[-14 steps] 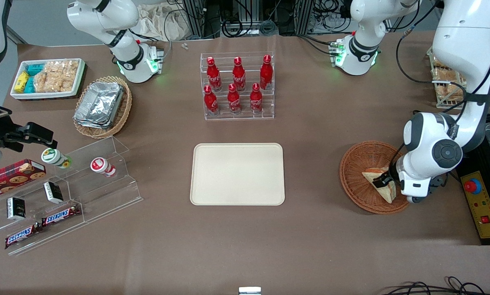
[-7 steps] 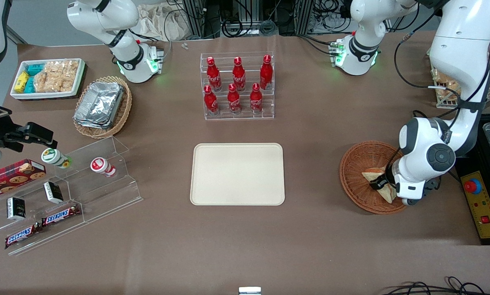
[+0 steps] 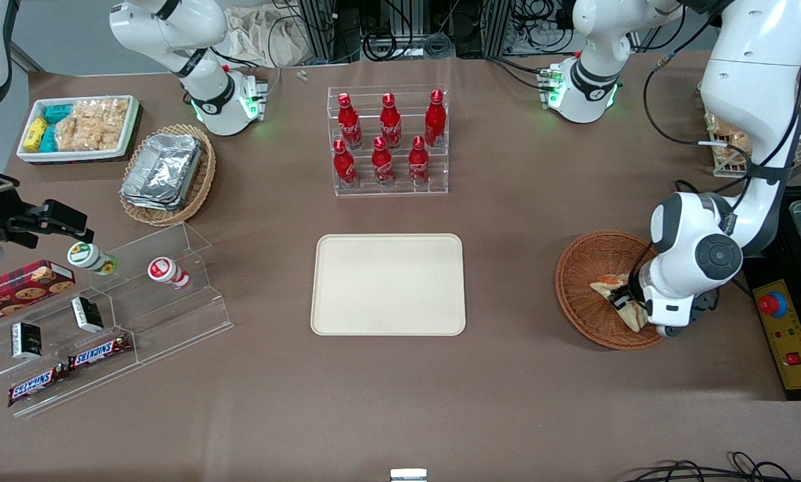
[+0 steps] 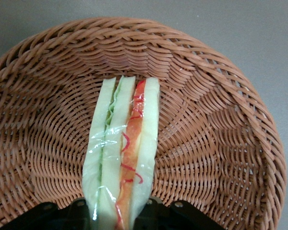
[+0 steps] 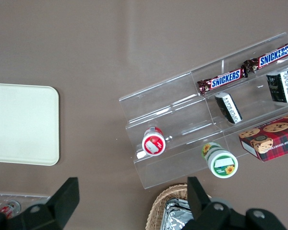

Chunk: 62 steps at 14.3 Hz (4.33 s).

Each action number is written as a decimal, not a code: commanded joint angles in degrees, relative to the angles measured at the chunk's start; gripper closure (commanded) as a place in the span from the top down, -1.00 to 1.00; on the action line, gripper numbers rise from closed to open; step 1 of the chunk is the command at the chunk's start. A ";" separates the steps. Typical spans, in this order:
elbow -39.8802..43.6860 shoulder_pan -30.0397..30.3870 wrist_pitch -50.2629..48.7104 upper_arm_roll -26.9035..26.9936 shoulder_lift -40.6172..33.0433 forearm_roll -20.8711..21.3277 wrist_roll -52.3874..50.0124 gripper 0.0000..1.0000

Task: Place sandwich from basket to tray
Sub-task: 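Lift the sandwich out of the basket with the left gripper, then carry the sandwich over the cream tray and lower it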

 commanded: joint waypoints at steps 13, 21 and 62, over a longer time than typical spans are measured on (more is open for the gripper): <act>16.02 0.02 -29.37 -4.35 -7.70 -2.07 1.35 -1.00; 29.32 -0.42 -46.64 -12.69 -10.26 -11.58 11.75 -1.00; 25.98 -20.63 -10.51 -18.77 20.77 4.33 -1.97 0.98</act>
